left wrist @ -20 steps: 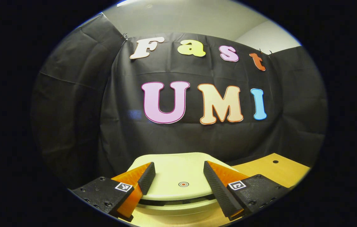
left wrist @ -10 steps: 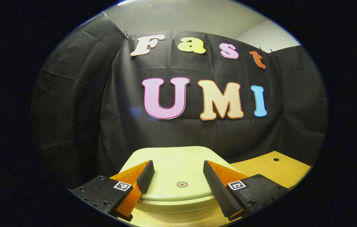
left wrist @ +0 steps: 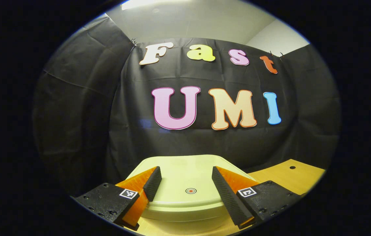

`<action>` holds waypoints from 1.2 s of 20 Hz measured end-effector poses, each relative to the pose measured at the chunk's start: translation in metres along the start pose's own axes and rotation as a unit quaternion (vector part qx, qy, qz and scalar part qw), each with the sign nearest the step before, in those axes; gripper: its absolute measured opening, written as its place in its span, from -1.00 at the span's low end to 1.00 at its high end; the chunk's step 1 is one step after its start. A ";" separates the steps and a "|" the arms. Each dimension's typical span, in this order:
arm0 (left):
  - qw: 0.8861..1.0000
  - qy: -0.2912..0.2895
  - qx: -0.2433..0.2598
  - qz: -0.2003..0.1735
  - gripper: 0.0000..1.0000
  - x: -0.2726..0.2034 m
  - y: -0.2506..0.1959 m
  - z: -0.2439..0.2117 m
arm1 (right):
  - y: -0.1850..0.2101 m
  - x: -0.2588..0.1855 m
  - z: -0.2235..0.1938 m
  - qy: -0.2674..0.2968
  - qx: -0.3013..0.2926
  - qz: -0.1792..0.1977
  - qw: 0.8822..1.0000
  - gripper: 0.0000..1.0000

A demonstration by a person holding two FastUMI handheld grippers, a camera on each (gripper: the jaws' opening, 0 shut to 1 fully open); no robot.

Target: Press the lid of the desktop garbage bin to open it, pick up the crumpled paper on the desktop and throw it into the bin, then pick up the pop can on the desktop and drop it into the bin, and finally close the garbage bin lid.

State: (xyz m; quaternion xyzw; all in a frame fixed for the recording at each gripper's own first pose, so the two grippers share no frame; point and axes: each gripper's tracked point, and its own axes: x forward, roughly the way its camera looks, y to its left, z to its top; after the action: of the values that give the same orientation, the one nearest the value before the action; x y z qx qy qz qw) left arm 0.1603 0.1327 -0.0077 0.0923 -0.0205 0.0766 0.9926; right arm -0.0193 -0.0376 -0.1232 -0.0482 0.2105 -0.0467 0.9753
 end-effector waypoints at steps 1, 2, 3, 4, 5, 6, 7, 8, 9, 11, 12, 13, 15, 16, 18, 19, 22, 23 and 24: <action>1.000 -0.002 0.002 0.000 0.90 0.000 0.000 0.000 | 0.000 0.001 -0.002 0.003 0.001 0.001 1.000 0.96; 1.000 0.001 -0.003 0.000 0.90 0.000 0.001 -0.004 | 0.002 0.002 -0.005 0.005 0.002 0.003 1.000 0.96; 1.000 -0.003 -0.008 -0.001 0.89 -0.001 -0.001 -0.002 | 0.003 0.002 -0.007 0.008 0.002 0.004 1.000 0.95; 1.000 -0.003 0.002 -0.002 0.91 -0.001 -0.001 0.000 | 0.004 0.003 -0.008 0.011 0.002 0.006 1.000 0.95; 1.000 0.001 -0.001 0.000 0.89 -0.001 0.001 -0.006 | 0.006 0.005 -0.010 0.013 0.001 0.007 1.000 0.96; 1.000 -0.002 -0.001 -0.001 0.90 0.000 0.000 -0.002 | 0.008 0.005 -0.010 0.014 0.000 0.009 1.000 0.95; 1.000 0.002 0.000 0.000 0.90 -0.002 0.000 -0.005 | 0.009 0.006 -0.009 0.013 -0.001 0.011 1.000 0.96; 1.000 -0.005 -0.004 0.000 0.90 -0.001 0.001 -0.002 | 0.010 0.007 -0.007 0.012 -0.001 0.012 1.000 0.96; 1.000 -0.011 -0.008 -0.001 0.89 -0.001 0.002 0.003 | 0.011 0.007 -0.006 0.009 -0.001 0.013 1.000 0.95; 1.000 -0.008 -0.003 0.018 0.89 -0.001 0.009 0.001 | 0.012 0.008 0.002 0.001 0.002 0.016 1.000 0.96; 1.000 -0.010 -0.003 0.026 0.97 -0.002 0.014 0.005 | 0.014 0.009 0.007 -0.004 0.004 0.018 1.000 0.96; 0.999 -0.018 -0.007 0.030 0.83 -0.007 0.014 0.014 | 0.014 0.011 0.010 -0.010 0.005 0.020 1.000 0.95; 0.999 -0.030 -0.016 0.026 0.82 -0.015 0.012 0.035 | 0.017 0.013 0.021 -0.020 0.007 0.023 1.000 0.96; 0.999 -0.029 -0.016 0.021 0.81 -0.019 0.008 0.045 | 0.019 0.015 0.027 -0.026 0.007 0.027 0.999 0.96; 0.999 -0.029 -0.016 0.013 0.79 -0.031 0.000 0.062 | 0.026 0.017 0.043 -0.043 0.006 0.037 0.998 0.97; 0.999 -0.033 -0.016 0.007 0.79 -0.040 -0.005 0.071 | 0.029 0.018 0.052 -0.053 0.005 0.042 0.998 0.96; 0.999 -0.036 -0.007 -0.012 0.77 -0.069 -0.028 0.084 | 0.037 0.017 0.072 -0.081 0.004 0.056 0.995 0.95; 0.999 -0.035 -0.008 -0.019 0.77 -0.077 -0.035 0.087 | 0.040 0.017 0.076 -0.086 0.002 0.061 0.994 0.96; 0.999 -0.034 -0.015 -0.028 0.84 -0.089 -0.044 0.088 | 0.043 0.018 0.079 -0.089 0.000 0.064 0.994 0.95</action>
State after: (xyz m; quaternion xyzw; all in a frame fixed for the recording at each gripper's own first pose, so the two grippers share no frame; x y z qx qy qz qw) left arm 0.0771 0.0600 0.0662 0.0805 -0.0524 0.0453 0.9943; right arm 0.0327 0.0084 -0.0637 -0.0384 0.1254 0.0204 0.9912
